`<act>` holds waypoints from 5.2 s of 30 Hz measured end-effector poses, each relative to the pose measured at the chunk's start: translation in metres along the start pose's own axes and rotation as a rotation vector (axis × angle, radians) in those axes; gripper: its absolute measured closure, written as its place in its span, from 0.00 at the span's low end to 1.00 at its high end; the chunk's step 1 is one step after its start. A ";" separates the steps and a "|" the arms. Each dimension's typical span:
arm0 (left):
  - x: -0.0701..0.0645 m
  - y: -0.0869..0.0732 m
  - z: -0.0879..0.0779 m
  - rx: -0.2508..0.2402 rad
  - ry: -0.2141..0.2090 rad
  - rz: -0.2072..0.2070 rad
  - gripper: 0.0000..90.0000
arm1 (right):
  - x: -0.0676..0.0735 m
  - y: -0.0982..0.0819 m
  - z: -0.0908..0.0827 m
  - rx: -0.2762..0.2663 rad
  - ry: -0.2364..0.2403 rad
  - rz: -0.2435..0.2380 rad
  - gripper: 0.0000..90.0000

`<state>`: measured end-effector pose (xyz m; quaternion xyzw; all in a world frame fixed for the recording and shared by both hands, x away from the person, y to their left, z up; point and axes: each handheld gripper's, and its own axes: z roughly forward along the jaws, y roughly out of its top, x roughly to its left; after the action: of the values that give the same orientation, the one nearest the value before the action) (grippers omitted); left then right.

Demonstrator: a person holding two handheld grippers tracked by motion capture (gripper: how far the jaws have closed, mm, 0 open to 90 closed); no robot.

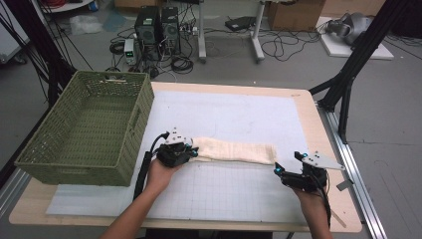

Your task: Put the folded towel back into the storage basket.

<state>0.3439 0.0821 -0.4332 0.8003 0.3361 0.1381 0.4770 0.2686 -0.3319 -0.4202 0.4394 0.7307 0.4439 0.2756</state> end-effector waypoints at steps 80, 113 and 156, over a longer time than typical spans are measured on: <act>-0.019 -0.008 -0.063 -0.197 -0.075 0.104 0.92 | 0.002 0.025 0.045 0.003 0.184 -0.085 0.89; -0.005 0.012 -0.112 -0.349 -0.025 0.091 0.92 | 0.012 0.125 0.090 -0.106 0.223 -0.103 0.89; 0.027 0.005 -0.204 -0.470 0.167 0.057 0.92 | 0.102 0.249 0.174 -0.201 0.348 -0.218 0.89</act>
<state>0.2555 0.2349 -0.3280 0.6623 0.3103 0.2915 0.6165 0.4582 -0.1165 -0.2789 0.2449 0.7626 0.5511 0.2340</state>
